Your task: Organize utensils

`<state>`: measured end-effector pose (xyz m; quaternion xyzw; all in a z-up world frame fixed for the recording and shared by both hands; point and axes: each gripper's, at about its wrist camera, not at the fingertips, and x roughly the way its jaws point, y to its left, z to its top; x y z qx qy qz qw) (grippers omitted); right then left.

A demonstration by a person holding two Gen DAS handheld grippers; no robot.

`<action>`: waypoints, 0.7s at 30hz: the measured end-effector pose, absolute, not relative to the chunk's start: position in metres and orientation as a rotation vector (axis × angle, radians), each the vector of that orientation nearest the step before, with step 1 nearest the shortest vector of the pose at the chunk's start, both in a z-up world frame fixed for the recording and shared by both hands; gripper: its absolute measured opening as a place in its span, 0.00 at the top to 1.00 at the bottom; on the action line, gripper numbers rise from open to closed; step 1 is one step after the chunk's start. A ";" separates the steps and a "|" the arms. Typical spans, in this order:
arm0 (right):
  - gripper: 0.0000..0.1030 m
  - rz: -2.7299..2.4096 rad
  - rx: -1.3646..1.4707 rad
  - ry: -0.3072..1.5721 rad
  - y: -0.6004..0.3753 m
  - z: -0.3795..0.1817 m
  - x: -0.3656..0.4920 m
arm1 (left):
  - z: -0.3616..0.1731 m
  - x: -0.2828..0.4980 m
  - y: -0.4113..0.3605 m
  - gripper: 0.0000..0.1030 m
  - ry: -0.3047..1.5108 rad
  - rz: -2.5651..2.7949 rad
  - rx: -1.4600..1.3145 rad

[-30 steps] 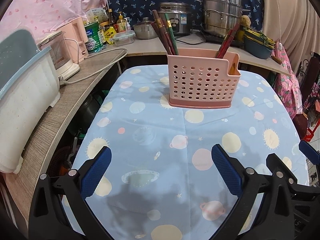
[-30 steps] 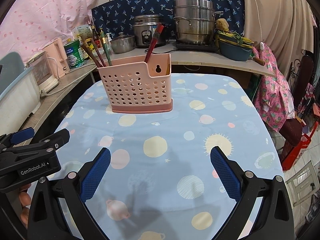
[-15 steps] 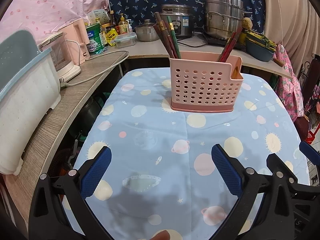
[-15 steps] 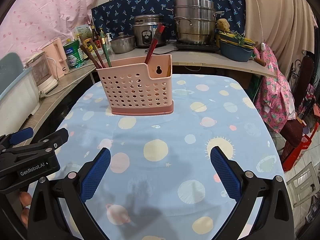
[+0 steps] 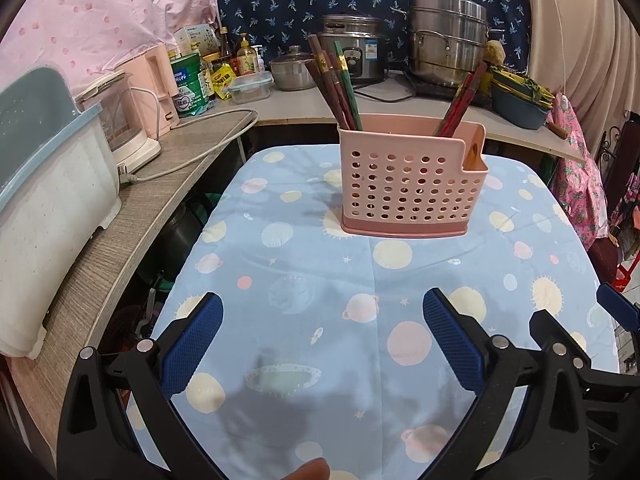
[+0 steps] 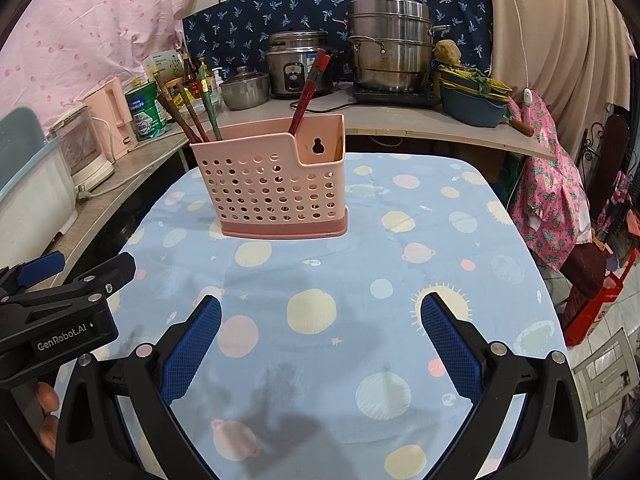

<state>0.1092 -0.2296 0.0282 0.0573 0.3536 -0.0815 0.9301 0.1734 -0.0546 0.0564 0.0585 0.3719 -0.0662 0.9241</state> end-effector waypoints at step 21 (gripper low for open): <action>0.06 -0.189 0.111 0.709 -0.240 0.034 0.134 | 0.057 0.193 -0.059 0.07 0.772 -0.133 0.104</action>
